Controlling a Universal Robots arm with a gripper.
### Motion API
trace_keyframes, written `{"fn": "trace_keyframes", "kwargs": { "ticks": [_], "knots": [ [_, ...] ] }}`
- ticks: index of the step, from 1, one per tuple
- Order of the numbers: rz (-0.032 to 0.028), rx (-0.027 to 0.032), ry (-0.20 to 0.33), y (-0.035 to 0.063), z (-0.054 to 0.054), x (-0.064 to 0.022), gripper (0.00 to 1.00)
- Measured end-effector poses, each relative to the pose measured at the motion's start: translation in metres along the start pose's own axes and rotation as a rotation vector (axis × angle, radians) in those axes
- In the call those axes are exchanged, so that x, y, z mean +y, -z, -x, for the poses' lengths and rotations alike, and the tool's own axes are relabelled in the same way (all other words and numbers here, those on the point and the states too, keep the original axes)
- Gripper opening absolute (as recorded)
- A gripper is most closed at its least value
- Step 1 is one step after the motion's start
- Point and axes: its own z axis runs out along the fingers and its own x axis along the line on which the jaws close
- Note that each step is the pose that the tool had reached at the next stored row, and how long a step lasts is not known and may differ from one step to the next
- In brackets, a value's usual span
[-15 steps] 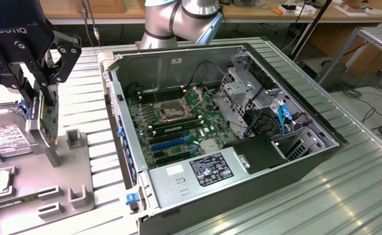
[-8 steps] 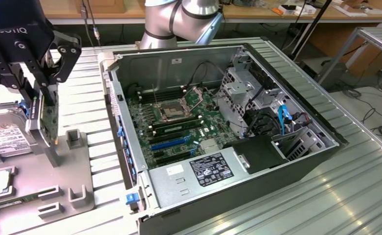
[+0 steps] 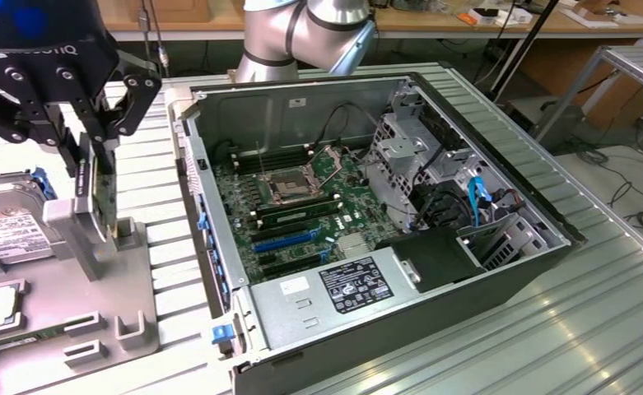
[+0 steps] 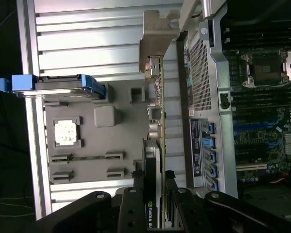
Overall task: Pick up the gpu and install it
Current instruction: 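Pick up the gpu and move the gpu toward the slot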
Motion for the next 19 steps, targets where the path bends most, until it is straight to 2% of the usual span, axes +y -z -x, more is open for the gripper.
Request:
{"fn": "trace_keyframes", "kwargs": {
  "ticks": [4, 13, 19],
  "knots": [
    [0.0001, 0.0, 0.0, -0.0002, 0.009, 0.0009, 0.27],
    [0.0001, 0.0, 0.0, -0.0005, 0.018, 0.0022, 0.27],
    [0.0001, 0.0, 0.0, -0.0008, 0.029, 0.0034, 0.27]
  ]
}}
